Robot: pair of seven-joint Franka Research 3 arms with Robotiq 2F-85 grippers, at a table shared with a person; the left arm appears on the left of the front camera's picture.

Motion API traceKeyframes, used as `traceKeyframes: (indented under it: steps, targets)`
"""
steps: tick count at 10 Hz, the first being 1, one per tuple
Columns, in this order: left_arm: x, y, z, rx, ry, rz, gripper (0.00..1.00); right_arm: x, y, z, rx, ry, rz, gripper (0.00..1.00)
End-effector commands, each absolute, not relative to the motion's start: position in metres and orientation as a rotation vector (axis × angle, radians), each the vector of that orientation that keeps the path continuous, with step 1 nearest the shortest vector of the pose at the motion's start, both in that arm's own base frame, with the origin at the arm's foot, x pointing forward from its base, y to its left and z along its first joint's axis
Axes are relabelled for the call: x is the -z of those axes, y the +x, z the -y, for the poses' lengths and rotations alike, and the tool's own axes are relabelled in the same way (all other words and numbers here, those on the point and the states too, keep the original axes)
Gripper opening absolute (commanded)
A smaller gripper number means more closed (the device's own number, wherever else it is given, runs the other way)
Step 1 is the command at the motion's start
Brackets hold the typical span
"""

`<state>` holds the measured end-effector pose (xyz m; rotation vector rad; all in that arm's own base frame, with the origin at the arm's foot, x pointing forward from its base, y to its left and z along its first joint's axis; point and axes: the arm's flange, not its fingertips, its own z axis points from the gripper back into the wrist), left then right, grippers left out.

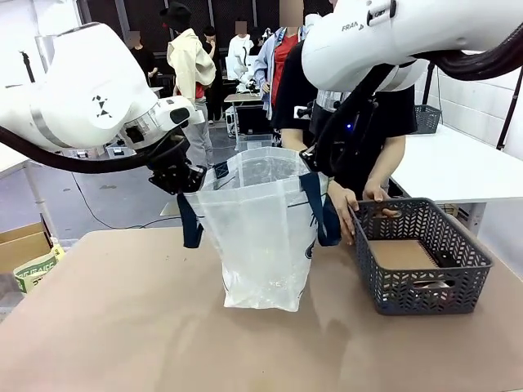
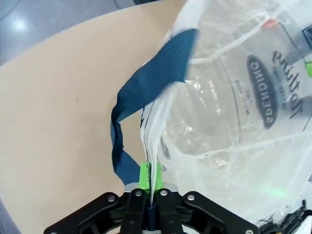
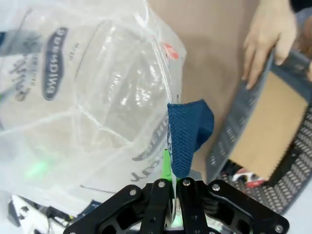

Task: Transfer purchased items from the store into the shopping bag.
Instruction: Open the Reusable shopping bag in the center of the table.

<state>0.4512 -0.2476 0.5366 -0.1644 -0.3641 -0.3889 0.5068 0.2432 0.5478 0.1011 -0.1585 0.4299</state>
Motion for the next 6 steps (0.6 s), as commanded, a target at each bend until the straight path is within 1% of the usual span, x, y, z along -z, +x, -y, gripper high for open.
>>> traceKeyframes:
  steps: [1, 2, 5, 6]
  targets:
    - [-0.534, 0.447, 0.245, 0.399, -0.071, 0.363, 0.0, -0.545, 0.512, -0.235, -0.505, 0.034, 0.21, 0.0]
    - [-0.532, 0.447, 0.245, 0.413, -0.057, 0.357, 0.0, -0.546, 0.516, -0.234, -0.535, 0.023, 0.221, 0.0]
    - [-0.522, 0.445, 0.256, 0.38, -0.17, 0.355, 0.0, -0.535, 0.513, -0.245, -0.592, 0.044, 0.192, 0.0]
    - [-0.518, 0.443, 0.259, 0.392, -0.183, 0.343, 0.0, -0.531, 0.51, -0.246, -0.585, 0.065, 0.191, 0.0]
